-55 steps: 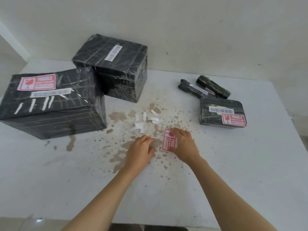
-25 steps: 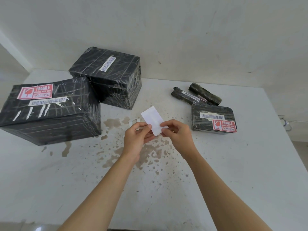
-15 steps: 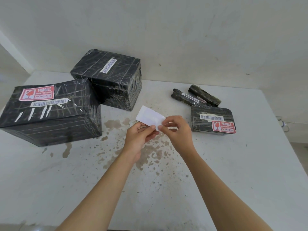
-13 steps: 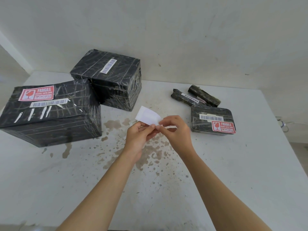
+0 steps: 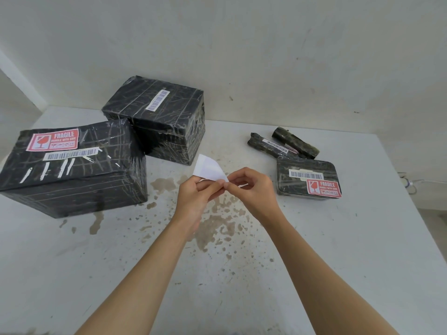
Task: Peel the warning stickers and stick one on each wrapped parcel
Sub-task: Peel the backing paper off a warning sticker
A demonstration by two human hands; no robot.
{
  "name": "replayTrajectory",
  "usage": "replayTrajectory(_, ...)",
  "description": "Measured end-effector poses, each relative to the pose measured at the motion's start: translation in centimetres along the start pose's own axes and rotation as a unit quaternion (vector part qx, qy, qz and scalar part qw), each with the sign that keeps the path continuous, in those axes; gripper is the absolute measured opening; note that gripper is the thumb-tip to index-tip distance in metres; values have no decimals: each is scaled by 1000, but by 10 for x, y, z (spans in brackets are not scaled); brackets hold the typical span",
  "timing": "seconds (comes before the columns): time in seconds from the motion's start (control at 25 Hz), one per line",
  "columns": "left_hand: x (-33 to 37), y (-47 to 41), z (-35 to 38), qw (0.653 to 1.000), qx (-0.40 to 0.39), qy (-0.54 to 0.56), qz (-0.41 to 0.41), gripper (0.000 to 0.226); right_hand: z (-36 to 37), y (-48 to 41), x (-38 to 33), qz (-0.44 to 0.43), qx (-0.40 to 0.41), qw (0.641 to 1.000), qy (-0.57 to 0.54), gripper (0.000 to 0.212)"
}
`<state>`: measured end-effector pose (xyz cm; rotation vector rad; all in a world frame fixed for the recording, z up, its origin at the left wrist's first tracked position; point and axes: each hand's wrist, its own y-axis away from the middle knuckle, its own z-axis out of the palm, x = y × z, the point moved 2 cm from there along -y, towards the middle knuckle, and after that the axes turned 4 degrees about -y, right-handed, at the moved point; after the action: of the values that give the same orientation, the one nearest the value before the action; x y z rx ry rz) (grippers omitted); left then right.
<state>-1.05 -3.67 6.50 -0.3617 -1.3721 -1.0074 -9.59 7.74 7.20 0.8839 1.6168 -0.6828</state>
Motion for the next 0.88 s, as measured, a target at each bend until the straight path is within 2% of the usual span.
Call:
replayTrajectory(0.48,3,-1,1,1000,14,1,8,11,4,-4,1,-18,8,1000,21,7)
replayTrajectory(0.6,1,-6,0,999,39,24,14,17,6,-3,3,-29,2,999,14,10)
replayTrajectory(0.76,-4,-7,-1,998,47,37,-7,26,4,-7,5,36,20,992,-117,11)
replayTrajectory(0.88,-9,-4,-3,999,27,33,-23,36,0,-13,2,54,38,987,-150,10)
